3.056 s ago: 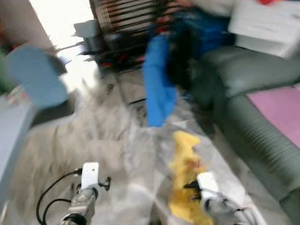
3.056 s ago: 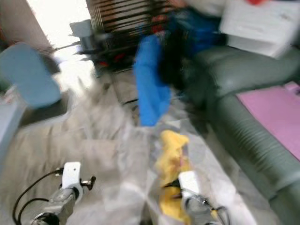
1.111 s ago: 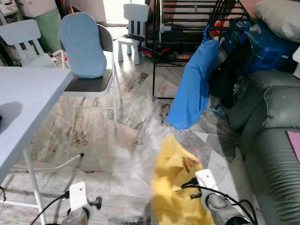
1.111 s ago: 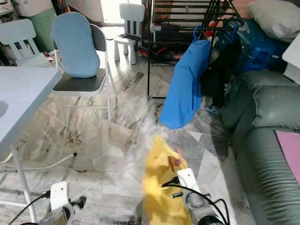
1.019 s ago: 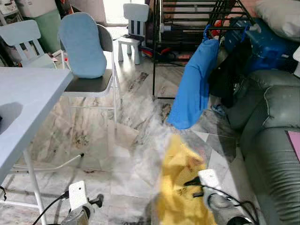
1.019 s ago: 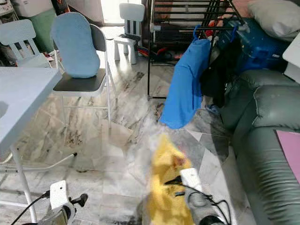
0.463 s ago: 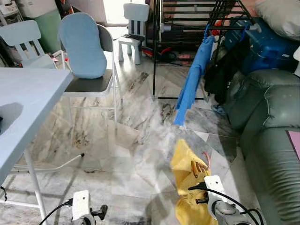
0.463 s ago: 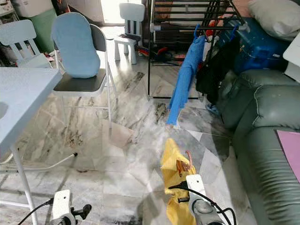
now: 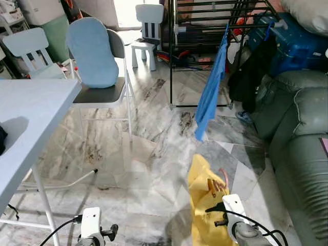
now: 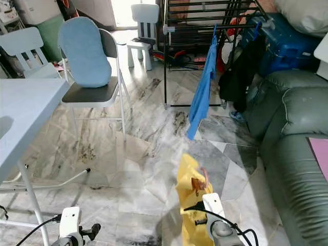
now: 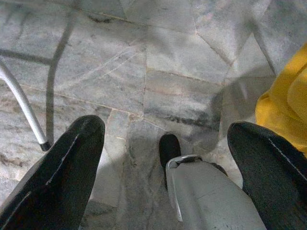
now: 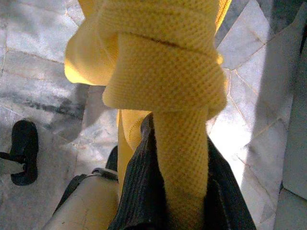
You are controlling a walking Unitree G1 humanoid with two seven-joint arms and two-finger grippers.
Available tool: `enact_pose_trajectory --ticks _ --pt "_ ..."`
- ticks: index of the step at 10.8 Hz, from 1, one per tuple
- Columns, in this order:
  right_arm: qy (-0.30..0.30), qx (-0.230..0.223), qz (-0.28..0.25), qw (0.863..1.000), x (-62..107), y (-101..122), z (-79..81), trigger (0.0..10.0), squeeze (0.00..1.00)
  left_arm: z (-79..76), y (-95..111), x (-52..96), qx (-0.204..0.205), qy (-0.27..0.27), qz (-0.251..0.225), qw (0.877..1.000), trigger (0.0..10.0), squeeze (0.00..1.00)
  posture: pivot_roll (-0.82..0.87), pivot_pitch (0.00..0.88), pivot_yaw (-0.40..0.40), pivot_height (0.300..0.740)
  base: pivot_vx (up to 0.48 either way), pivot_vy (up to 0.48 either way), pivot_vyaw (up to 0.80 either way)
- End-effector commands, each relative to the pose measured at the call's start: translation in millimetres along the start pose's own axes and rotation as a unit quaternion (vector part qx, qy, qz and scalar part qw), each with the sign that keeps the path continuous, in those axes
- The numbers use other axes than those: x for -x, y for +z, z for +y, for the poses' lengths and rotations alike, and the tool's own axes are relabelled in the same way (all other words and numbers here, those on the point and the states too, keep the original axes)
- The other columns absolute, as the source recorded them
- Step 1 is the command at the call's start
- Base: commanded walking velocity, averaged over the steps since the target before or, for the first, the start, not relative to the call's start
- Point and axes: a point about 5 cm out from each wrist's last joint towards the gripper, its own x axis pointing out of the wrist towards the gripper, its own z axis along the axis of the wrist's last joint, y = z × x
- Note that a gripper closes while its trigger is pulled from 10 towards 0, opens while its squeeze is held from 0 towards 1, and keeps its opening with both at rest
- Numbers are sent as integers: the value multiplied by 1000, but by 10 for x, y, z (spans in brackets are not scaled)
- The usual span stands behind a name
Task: Hang hanger
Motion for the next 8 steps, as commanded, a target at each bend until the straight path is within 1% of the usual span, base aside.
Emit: enact_pose_trajectory --ticks 1,2,3,4,8 --pt "4 14 -23 1000 -9 103 13 10000 0 21 -14 9 -7 4 -2 1000 10000 0 -185 0 79 740 0 0 0" --pt "7 23 -23 999 -9 102 18 10000 0 29 -26 13 -7 4 -1 1000 10000 0 -187 0 79 740 0 0 0" --pt "11 42 -21 999 -6 82 22 10000 0 36 -47 20 -8 5 1 1000 10000 0 -189 0 79 740 0 0 0" --pt "16 49 -23 998 -3 72 25 10000 0 42 -63 26 -8 6 1 1000 10000 0 -189 0 78 740 0 0 0" --pt "21 54 -27 998 -4 88 51 10000 0 89 -107 50 -9 10 0 1000 10000 0 -192 0 81 740 0 0 0"
